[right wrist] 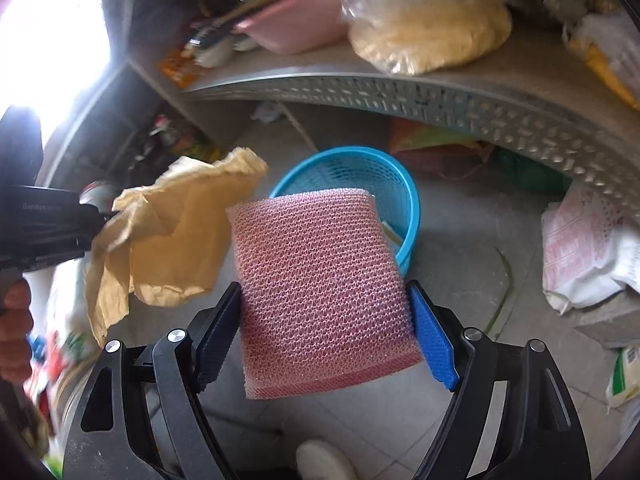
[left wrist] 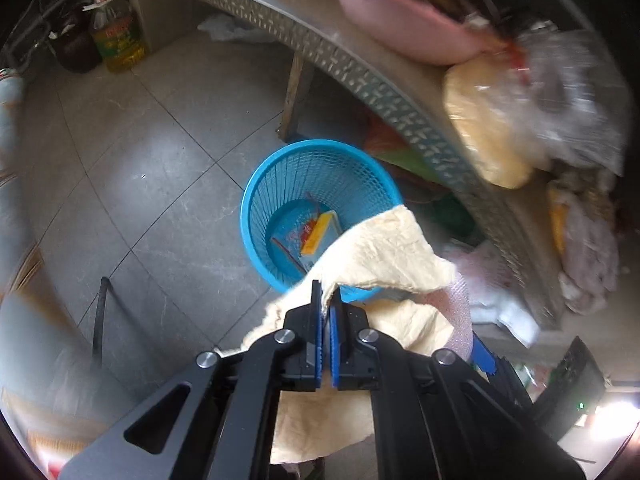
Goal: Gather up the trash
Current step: 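Carry paper and sponge to the blue wastebasket and release both, then swing both open tools from the wastebasket back over the table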
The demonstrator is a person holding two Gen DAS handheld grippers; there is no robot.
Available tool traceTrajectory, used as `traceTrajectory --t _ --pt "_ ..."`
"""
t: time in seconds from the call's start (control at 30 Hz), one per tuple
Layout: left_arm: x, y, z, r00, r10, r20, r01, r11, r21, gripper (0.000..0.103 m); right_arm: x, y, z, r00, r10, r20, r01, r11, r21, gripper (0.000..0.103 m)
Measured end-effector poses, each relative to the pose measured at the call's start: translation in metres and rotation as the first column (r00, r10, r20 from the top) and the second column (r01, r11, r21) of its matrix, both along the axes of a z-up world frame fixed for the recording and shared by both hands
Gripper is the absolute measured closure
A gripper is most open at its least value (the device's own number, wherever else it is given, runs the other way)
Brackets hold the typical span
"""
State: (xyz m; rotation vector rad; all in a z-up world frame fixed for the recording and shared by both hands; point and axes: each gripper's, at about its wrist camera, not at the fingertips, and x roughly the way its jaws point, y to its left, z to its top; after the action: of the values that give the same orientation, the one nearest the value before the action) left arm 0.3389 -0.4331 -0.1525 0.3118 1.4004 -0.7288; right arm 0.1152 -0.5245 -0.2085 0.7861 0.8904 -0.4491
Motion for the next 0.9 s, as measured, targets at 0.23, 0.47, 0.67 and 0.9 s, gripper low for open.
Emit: traceTrajectory --t 0.23,0.47,0.67,0.9 --pt "0.038 -0.035 -0.046 0.994 0.09 -0.058 -0.091 0.996 -0.003 0.05 0.066 -0.02 -0.057 0.996 0.01 -0.093 -0.013 0.999 -0.034 0.019" --pt "0.037 -0.027 -0.026 0.995 0.097 -0.011 -0.097 0.993 -0.066 0.049 0.037 -0.024 -0.073 0.994 -0.056 -0.092 0.057 0.998 0.006 0.019" --pt "0.018 -0.002 0.02 0.997 0.049 0.052 -0.042 0.99 -0.137 0.049 0.002 -0.011 -0.047 0.997 -0.056 -0.046 0.055 0.998 -0.024 0.019" --pt "-0.035 0.054 0.092 0.986 -0.07 0.15 0.097 0.979 -0.182 0.049 -0.037 0.029 0.007 1.0 -0.001 0.019 0.003 0.996 -0.095 0.019"
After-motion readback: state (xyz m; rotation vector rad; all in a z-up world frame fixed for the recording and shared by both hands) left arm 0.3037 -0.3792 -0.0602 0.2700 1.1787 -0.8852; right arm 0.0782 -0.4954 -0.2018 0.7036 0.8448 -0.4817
